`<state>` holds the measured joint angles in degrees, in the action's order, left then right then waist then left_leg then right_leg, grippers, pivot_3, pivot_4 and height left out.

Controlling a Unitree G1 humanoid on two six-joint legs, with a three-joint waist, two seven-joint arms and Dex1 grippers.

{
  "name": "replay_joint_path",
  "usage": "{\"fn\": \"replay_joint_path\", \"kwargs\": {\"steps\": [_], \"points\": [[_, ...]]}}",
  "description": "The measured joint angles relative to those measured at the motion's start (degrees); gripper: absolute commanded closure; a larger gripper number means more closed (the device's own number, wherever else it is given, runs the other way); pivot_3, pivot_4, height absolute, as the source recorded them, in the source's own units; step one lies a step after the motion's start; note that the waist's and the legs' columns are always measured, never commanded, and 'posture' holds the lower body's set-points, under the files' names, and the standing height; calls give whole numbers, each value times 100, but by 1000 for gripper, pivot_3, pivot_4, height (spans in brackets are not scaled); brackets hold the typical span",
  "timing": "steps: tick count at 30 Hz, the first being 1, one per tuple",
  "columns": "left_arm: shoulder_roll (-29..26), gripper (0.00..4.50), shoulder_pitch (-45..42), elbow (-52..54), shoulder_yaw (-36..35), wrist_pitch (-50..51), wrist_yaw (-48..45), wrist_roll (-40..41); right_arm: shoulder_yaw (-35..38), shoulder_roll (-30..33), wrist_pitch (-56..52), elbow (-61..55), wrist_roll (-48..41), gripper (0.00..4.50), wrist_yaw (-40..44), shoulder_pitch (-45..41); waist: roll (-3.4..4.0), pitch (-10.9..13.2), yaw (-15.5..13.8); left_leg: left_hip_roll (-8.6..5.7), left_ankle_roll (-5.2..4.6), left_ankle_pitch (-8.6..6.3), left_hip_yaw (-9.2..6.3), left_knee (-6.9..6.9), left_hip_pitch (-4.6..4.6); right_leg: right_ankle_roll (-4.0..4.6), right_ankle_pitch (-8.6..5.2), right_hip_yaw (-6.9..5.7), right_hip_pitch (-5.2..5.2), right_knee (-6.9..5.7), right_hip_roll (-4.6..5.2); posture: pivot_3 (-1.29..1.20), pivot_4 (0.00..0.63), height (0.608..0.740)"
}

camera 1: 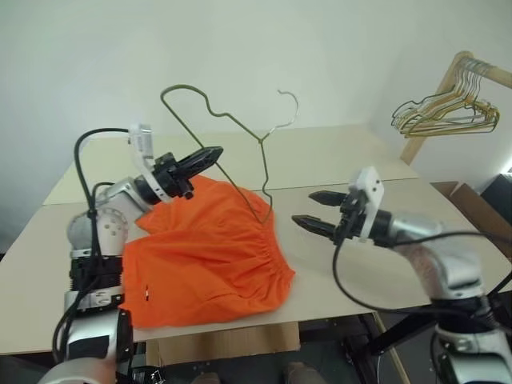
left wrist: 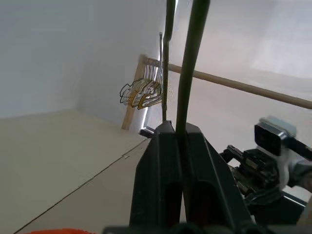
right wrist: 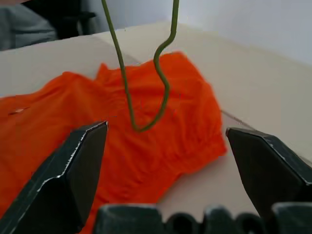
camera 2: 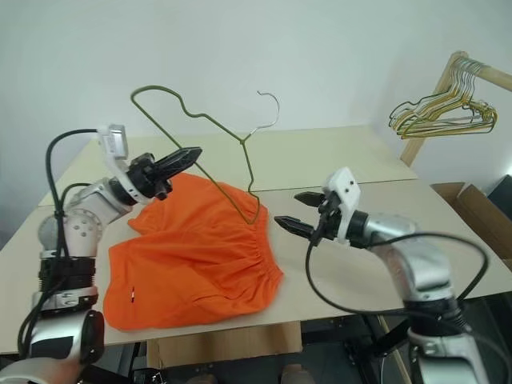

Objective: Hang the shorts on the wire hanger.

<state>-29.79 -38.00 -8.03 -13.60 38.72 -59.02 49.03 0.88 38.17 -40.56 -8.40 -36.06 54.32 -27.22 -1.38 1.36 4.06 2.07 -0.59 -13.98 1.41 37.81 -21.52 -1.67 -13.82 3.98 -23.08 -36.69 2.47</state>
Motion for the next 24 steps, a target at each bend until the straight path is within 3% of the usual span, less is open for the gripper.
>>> {"fn": "replay_joint_path", "kwargs": {"steps": [4,7,15,23,24], "points": [[-198,4500,-123,0,-168,380,-674,546,-81,259,-887,973,-676,8,1325,-445,-4,2,-9,-2,-1,0,0,3,-10,-14,-6,0,-2,3,2,-8,0,740],[-203,4500,-192,20,-241,423,-864,741,-365,165,-1194,1368,-692,8,1661,-729,-4,2,-4,-1,-1,0,1,4,-10,-15,-6,1,-4,1,2,-3,0,740],[-8,4500,-185,275,-204,416,-892,757,-532,-490,-1503,1451,-752,8,1686,-1064,-3,3,-43,-3,0,0,-4,5,-24,-5,3,-1,-12,1,4,3,0,740],[104,4500,-182,284,-125,390,-828,718,-719,-615,-1506,1404,-695,8,1639,-1117,-3,3,-67,-3,0,0,-4,5,-26,-5,4,-1,-16,-2,3,2,0,740],[114,4500,-182,285,-123,390,-816,718,-719,-634,-1505,1403,-689,179,1620,-1135,-3,3,-60,-2,0,0,-3,5,-25,-5,4,-1,-16,-2,3,2,0,740]]}}
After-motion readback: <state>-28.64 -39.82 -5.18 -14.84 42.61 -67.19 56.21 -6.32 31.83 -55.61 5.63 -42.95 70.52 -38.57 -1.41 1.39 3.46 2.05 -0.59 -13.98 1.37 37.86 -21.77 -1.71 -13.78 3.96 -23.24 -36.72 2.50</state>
